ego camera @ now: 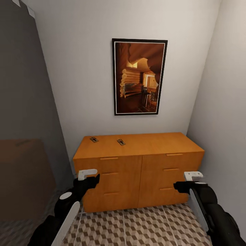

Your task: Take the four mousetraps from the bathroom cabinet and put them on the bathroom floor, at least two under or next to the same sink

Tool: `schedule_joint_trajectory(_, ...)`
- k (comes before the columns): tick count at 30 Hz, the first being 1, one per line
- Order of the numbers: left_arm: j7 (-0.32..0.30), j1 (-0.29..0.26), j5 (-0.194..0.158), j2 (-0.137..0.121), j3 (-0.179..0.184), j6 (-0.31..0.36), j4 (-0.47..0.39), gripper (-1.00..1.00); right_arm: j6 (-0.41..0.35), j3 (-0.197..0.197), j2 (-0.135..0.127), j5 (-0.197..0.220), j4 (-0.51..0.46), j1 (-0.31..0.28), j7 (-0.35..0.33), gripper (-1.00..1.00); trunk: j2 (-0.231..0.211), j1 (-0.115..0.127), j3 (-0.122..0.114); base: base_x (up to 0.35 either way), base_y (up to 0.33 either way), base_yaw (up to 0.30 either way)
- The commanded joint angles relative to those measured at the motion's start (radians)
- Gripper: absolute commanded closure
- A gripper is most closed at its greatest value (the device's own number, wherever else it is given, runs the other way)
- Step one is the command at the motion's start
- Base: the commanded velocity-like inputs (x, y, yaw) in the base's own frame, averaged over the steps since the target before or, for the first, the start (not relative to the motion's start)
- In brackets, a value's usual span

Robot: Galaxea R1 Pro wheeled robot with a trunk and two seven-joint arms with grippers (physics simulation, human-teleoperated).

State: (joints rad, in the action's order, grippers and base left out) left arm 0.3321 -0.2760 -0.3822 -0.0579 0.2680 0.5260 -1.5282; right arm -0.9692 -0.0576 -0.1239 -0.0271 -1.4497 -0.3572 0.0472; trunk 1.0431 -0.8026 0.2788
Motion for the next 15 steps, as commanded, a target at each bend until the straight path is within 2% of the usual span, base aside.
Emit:
schedule_joint_trajectory(1, 0.010, -0.050, -0.011, 0.008, 0.003, 0.007, 0.000, -1.00, -0.026, 0.001, 0.000, -0.002, 0.001, -0.037, 0.002, -1.00, 0.001, 0.000, 0.002, 0.000, 0.000, 0.000)
schedule_joint_trajectory(5, 0.010, -0.163, -0.011, 0.038, 0.003, 0.032, 0.002, -1.00, -0.058, 0.001, 0.002, 0.001, 0.005, -0.110, 0.005, -1.00, 0.001, 0.000, 0.002, 0.000, 0.000, 0.000)
schedule_joint_trajectory(10, 0.010, -0.309, -0.010, 0.091, 0.003, 0.093, 0.012, -1.00, -0.075, 0.003, 0.006, 0.006, 0.012, -0.196, 0.011, -1.00, 0.001, 0.000, 0.002, 0.000, 0.000, 0.000)
schedule_joint_trajectory(11, 0.009, -0.358, -0.009, 0.108, 0.003, 0.121, 0.019, -1.00, -0.078, 0.004, 0.009, 0.007, 0.017, -0.225, 0.016, -1.00, 0.001, 0.000, 0.002, 0.000, 0.000, 0.000)
schedule_joint_trajectory(15, 0.008, -0.446, -0.011, 0.130, 0.003, 0.170, 0.032, -1.00, -0.078, 0.006, 0.014, 0.008, 0.035, -0.284, 0.034, -1.00, 0.001, 0.000, 0.002, 0.000, 0.000, 0.000)
